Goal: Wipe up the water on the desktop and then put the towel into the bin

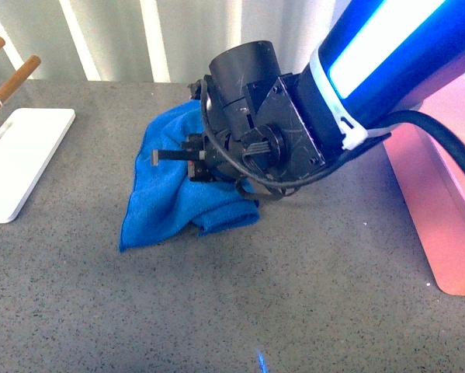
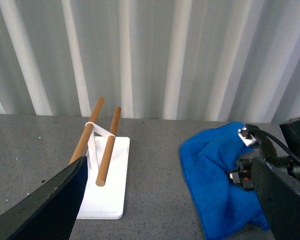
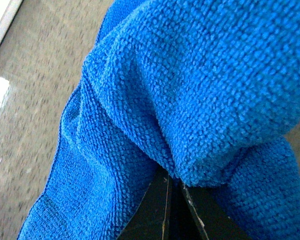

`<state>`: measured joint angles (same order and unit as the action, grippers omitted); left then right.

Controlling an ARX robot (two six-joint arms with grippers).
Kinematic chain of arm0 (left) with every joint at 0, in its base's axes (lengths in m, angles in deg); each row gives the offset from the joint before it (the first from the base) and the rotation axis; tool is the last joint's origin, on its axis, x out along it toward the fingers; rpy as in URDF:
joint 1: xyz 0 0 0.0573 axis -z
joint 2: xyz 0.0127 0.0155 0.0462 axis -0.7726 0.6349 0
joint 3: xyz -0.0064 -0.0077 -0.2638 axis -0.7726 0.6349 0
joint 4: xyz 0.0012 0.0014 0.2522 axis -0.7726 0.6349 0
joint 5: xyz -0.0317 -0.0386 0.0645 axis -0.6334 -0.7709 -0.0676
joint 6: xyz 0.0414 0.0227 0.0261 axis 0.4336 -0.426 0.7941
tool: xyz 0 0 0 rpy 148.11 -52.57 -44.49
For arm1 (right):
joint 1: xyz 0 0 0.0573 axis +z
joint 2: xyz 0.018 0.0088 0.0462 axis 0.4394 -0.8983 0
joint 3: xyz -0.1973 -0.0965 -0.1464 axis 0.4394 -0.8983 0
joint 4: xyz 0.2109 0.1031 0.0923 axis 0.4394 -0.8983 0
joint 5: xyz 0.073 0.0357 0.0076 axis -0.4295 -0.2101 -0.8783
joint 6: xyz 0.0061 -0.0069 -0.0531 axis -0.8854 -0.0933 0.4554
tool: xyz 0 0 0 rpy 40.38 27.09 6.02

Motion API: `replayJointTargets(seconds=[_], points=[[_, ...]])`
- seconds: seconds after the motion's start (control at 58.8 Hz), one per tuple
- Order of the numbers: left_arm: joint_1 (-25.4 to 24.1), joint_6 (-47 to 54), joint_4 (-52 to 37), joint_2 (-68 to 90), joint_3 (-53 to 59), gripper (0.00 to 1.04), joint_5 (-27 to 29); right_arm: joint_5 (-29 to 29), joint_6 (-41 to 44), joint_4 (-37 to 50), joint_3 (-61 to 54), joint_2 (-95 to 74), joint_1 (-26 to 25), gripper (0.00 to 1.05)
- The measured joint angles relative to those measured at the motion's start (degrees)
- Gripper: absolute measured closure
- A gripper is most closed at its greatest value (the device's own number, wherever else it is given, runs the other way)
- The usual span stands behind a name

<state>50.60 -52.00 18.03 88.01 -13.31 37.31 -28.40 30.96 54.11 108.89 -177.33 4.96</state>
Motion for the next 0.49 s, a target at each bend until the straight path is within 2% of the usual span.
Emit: replayJointTargets(seconds=[0.289, 0.493], points=[[0.0, 0.0, 0.0, 0.0, 0.0, 0.07, -0.02, 5.14, 7.17, -0.74, -17.25, 10.73, 0.48, 1.01], [0.0, 0.0, 0.0, 0.0, 0.0, 0.07, -0.02, 6.71, 9.88, -0.61, -24.24, 15.8, -1.81, 1.01]])
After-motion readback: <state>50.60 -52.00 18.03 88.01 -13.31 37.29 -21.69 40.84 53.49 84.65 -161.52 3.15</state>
